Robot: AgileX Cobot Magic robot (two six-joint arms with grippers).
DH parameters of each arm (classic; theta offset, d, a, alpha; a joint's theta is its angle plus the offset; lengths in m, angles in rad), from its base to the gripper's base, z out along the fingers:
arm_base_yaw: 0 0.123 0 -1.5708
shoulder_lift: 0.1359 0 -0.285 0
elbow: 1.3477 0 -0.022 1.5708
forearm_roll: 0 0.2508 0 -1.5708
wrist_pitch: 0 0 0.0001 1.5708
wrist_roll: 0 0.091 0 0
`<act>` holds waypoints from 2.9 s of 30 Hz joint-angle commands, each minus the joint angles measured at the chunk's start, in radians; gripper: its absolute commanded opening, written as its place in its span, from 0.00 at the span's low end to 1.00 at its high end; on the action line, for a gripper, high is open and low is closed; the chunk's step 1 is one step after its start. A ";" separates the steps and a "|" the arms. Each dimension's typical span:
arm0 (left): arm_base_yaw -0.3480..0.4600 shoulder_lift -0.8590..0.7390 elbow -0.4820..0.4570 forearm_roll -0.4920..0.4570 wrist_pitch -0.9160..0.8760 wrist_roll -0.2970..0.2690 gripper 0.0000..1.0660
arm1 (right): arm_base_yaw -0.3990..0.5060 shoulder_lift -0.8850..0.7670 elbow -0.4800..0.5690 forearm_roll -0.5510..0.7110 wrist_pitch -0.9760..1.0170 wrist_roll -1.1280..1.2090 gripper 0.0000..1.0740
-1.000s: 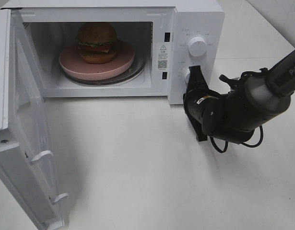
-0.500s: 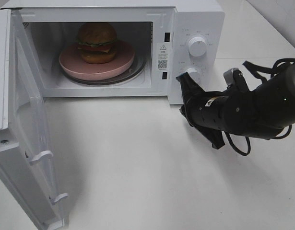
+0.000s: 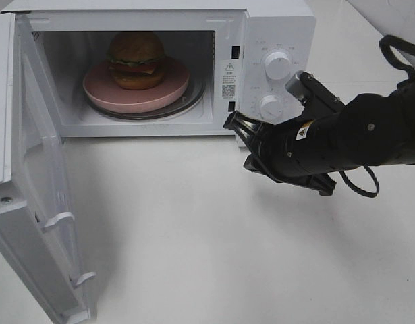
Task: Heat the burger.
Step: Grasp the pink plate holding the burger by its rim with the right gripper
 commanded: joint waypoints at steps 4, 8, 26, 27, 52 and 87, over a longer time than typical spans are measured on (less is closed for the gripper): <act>-0.001 -0.020 0.004 -0.010 -0.012 -0.002 0.82 | -0.005 -0.058 -0.002 -0.014 0.213 -0.204 0.02; -0.001 -0.020 0.004 -0.010 -0.012 -0.002 0.82 | -0.005 -0.082 -0.013 -0.015 0.371 -0.331 0.03; -0.001 -0.020 0.004 -0.010 -0.012 -0.002 0.82 | -0.005 -0.088 -0.236 -0.147 0.905 -0.964 0.06; -0.001 -0.020 0.004 -0.010 -0.012 -0.002 0.82 | -0.005 -0.088 -0.259 -0.147 0.933 -1.069 0.06; -0.001 -0.020 0.004 -0.010 -0.012 -0.002 0.82 | -0.001 -0.088 -0.362 -0.224 1.021 -2.000 0.10; -0.001 -0.020 0.004 -0.010 -0.012 -0.002 0.82 | 0.159 -0.087 -0.362 -0.494 0.757 -1.795 0.84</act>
